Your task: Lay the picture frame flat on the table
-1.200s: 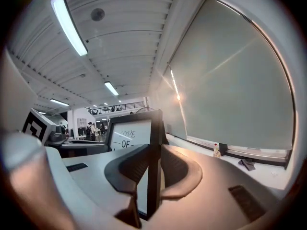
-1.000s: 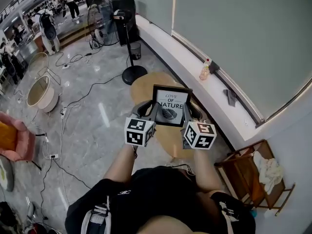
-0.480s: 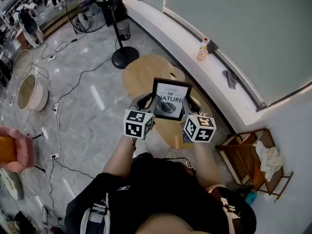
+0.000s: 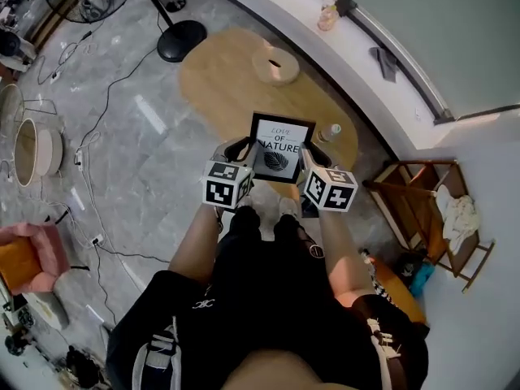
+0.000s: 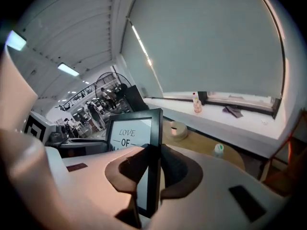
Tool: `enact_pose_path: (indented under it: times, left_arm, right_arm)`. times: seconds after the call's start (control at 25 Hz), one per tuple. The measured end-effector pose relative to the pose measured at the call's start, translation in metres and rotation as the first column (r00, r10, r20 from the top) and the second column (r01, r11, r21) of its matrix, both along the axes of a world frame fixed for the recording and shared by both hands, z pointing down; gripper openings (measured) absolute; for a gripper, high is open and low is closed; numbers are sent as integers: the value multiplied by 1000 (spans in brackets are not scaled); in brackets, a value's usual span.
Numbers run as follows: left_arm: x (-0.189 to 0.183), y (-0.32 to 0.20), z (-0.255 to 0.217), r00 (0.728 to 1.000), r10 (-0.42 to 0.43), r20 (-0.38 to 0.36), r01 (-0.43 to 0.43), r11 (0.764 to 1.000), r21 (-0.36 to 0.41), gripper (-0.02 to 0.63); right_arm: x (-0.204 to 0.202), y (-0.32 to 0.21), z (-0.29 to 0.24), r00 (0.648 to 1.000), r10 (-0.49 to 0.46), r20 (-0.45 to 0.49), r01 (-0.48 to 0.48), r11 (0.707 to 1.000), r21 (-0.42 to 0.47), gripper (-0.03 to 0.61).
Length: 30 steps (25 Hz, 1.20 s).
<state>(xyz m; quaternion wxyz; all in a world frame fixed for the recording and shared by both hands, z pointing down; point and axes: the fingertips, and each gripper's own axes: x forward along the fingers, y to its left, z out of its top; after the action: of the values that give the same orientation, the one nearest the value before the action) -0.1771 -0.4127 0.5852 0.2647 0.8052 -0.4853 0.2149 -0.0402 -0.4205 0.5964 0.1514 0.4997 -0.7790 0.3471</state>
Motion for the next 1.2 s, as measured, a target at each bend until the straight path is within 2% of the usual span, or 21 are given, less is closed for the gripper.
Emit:
enact_pose_path:
  times: [0.12, 0.28, 0.52, 0.64, 0.8, 0.92, 1.04, 1.12, 1.2]
  left_arm:
    - [6, 6, 49, 1000, 30, 3, -29, 995, -90, 86]
    - [19, 10, 114, 997, 75, -7, -75, 976, -205, 87]
    - [45, 15, 225, 991, 123, -42, -130, 927, -352, 87]
    - [56, 18, 281, 988, 146, -53, -155, 898, -413, 86]
    - [73, 12, 353, 983, 175, -61, -183, 863, -471, 87]
    - [87, 14, 398, 982, 171, -84, -190, 844, -501, 87]
    - [102, 15, 439, 982, 152, -107, -186, 827, -531, 87]
    - [106, 15, 454, 984, 147, -96, -176, 811, -558, 87]
    - [111, 15, 470, 986, 148, -71, -162, 806, -569, 87]
  right_arm:
    - [6, 9, 50, 1000, 18, 1, -18, 996, -87, 92]
    - [19, 17, 115, 999, 29, -17, -31, 982, -188, 92]
    - [44, 26, 222, 997, 56, -55, -71, 946, -315, 92]
    - [55, 36, 278, 995, 82, -60, -98, 917, -386, 92]
    - [71, 36, 352, 990, 127, -63, -142, 876, -462, 91]
    - [84, 38, 392, 988, 136, -80, -157, 855, -494, 91]
    - [99, 36, 427, 987, 127, -95, -158, 845, -511, 91]
    - [104, 36, 445, 987, 119, -106, -157, 841, -517, 91]
    - [109, 36, 463, 987, 120, -107, -158, 838, -523, 91]
